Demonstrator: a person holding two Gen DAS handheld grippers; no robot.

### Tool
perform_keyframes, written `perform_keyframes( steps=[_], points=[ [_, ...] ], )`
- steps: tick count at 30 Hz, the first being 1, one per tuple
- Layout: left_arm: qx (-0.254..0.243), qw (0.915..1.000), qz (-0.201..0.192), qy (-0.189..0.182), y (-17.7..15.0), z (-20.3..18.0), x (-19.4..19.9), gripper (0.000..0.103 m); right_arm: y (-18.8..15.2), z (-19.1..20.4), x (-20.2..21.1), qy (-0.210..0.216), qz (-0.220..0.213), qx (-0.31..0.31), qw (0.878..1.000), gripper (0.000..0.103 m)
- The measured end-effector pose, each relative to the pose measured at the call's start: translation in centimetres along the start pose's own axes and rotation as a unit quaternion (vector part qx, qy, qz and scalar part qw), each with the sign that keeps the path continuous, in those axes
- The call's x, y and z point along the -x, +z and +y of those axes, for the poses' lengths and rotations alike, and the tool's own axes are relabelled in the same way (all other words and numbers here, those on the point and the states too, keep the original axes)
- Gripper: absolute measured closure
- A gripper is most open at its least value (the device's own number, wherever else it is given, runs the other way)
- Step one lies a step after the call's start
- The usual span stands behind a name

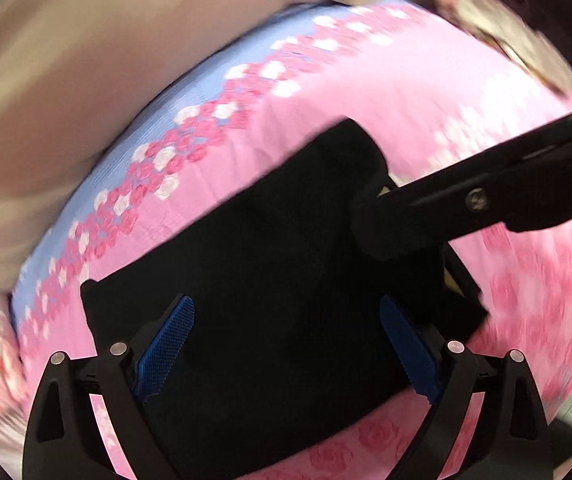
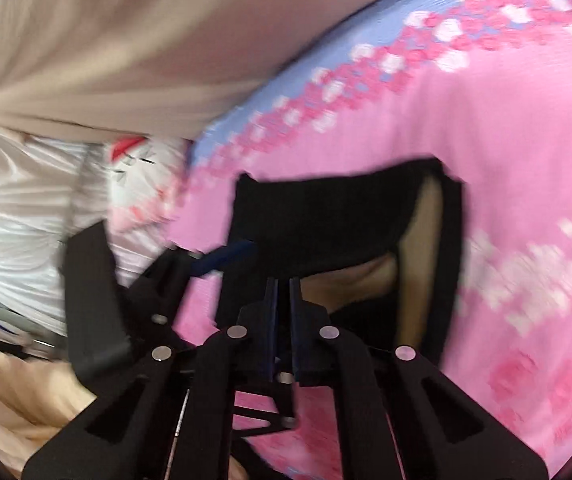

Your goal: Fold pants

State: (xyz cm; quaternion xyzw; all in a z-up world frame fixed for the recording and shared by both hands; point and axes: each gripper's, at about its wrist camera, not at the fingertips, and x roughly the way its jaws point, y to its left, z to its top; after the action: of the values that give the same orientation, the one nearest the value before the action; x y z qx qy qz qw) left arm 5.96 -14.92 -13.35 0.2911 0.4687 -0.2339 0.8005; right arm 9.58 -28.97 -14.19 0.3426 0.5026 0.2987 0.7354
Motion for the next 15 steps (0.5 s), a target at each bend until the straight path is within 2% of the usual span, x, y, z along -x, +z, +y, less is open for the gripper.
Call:
perform_keyframes(
  steps=[2, 3, 4, 5, 6, 7, 8, 9, 10, 11, 12, 13, 14, 15],
  points=[
    [0.029, 0.9995, -0.007, -0.012, 0.7, 1.8, -0.4, 0.014, 1.5, -0.5, -0.4, 0.053, -0.004, -0.018, 0.998, 0.1],
    [0.051, 0.9986, -0.008, -0.001, 1.0, 3.0, -1.0, 0.022, 2.2, -0.5, -0.3, 0.043, -0.02, -0.023, 0.999, 0.098],
    [0.064, 0.9979, 0.002, 0.009, 1.2, 3.8, -1.6, 0.057, 2.6, 0.0, 0.2, 0.023, -0.032, -0.02, 0.999, 0.093],
    [0.084, 0.9961, 0.022, 0.014, 1.3, 5.1, -2.7, 0.087, 2.6, -0.2, 1.7, 0.003, -0.06, -0.02, 0.998, 0.092],
    [0.125, 0.9912, 0.043, 0.01, 1.3, 7.1, -3.9, 0.092, 2.2, -0.5, 2.9, 0.002, -0.081, -0.024, 0.996, 0.089],
    [0.147, 0.9877, 0.053, 0.008, 1.2, 8.4, -4.5, 0.092, 1.5, -0.9, 4.4, -0.011, -0.101, -0.029, 0.994, 0.068],
    [0.16, 0.9854, 0.058, 0.01, 1.2, 9.4, -4.8, 0.092, 0.6, -1.3, 5.8, -0.042, -0.117, -0.031, 0.992, 0.048],
    [0.162, 0.9853, 0.051, 0.014, 1.2, 10.3, -4.4, 0.092, -0.5, -1.7, 7.0, -0.096, -0.121, -0.022, 0.988, 0.044],
    [0.156, 0.9869, 0.035, 0.02, 1.2, 10.5, -3.5, 0.088, -1.7, -2.0, 7.4, -0.128, -0.103, -0.012, 0.986, 0.044],
    [0.147, 0.9888, 0.021, 0.02, 1.2, 10.6, -2.7, 0.066, -2.6, -2.3, 7.3, -0.137, -0.087, -0.01, 0.987, 0.045],
    [0.136, 0.9905, 0.009, 0.016, 1.1, 10.4, -1.9, 0.029, -3.9, -2.5, 6.8, -0.143, -0.065, -0.012, 0.988, 0.045],
    [0.126, 0.9919, -0.005, 0.012, 1.0, 9.9, -0.9, 0.015, -4.9, -2.6, 6.2, -0.142, -0.049, -0.009, 0.989, 0.045],
    [0.114, 0.9932, -0.024, 0.003, 0.8, 9.1, 0.3, 0.011, -6.0, -2.5, 5.3, -0.145, -0.028, -0.001, 0.989, 0.045],
    [0.1, 0.9943, -0.035, -0.007, 0.6, 8.4, 0.9, 0.011, -6.6, -2.5, 4.5, -0.146, -0.018, 0.001, 0.989, 0.045]
  ],
)
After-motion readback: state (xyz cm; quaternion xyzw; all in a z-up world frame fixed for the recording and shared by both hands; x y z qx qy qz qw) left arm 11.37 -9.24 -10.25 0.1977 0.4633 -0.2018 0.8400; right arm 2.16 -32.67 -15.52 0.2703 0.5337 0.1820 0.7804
